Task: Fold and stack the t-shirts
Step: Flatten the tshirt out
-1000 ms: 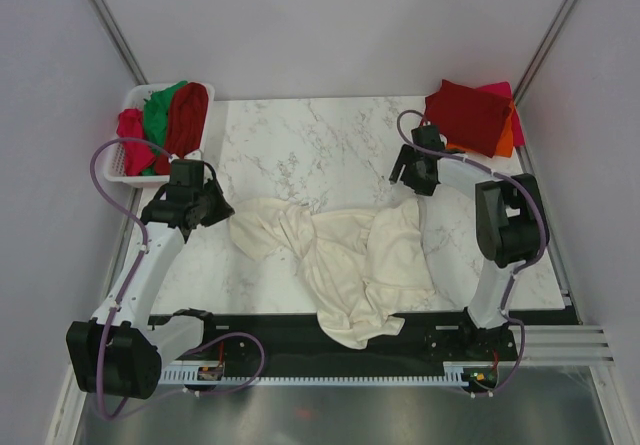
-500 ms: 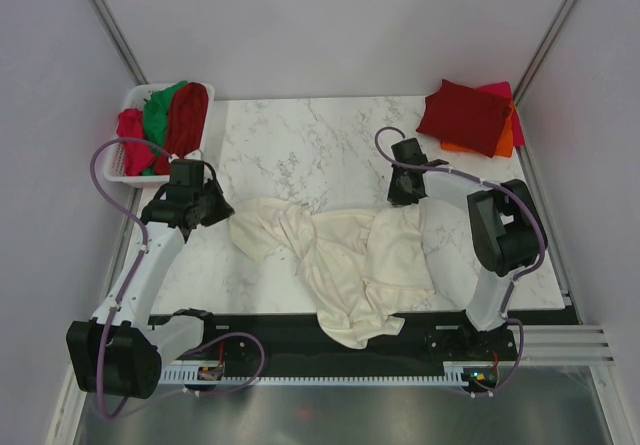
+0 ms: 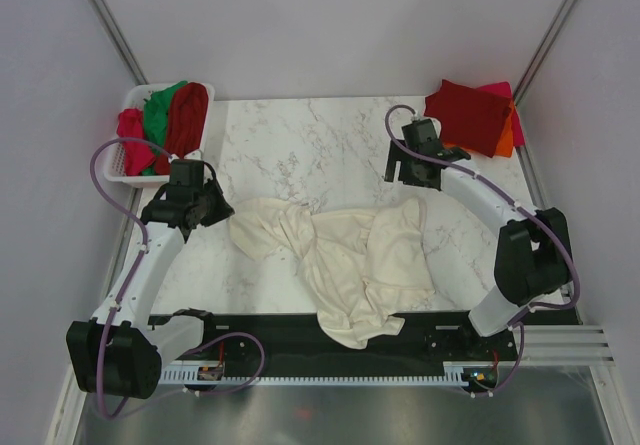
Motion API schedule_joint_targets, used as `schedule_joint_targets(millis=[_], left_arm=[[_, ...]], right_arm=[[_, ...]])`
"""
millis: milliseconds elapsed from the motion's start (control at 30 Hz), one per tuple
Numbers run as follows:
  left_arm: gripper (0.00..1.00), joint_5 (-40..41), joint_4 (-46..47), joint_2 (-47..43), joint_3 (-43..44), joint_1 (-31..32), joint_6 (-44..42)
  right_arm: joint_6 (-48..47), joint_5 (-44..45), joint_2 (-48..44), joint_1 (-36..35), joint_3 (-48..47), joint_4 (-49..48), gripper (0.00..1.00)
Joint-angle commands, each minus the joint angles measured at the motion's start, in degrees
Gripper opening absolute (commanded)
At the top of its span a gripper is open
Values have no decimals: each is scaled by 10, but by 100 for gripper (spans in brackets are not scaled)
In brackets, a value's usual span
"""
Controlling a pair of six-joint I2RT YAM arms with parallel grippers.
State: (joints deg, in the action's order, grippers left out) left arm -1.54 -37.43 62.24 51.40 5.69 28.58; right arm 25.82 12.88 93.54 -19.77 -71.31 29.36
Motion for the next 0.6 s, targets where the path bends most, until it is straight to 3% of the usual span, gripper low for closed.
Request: schedule_joint_targets(millis=[0, 167, 333, 567], left_arm=[[2, 6, 6, -10, 5, -4, -16], [2, 7, 5, -17, 3, -3, -16], [2, 6, 5, -19, 4, -3, -16], [2, 4, 6, -22, 4, -3, -16]], right_arm=[[-10, 3, 7, -26, -1, 34, 89], [-1, 29, 12, -97, -4, 49, 86], [8, 23, 29, -124, -2, 61, 75], [24, 20, 35, -174, 61, 52, 70]])
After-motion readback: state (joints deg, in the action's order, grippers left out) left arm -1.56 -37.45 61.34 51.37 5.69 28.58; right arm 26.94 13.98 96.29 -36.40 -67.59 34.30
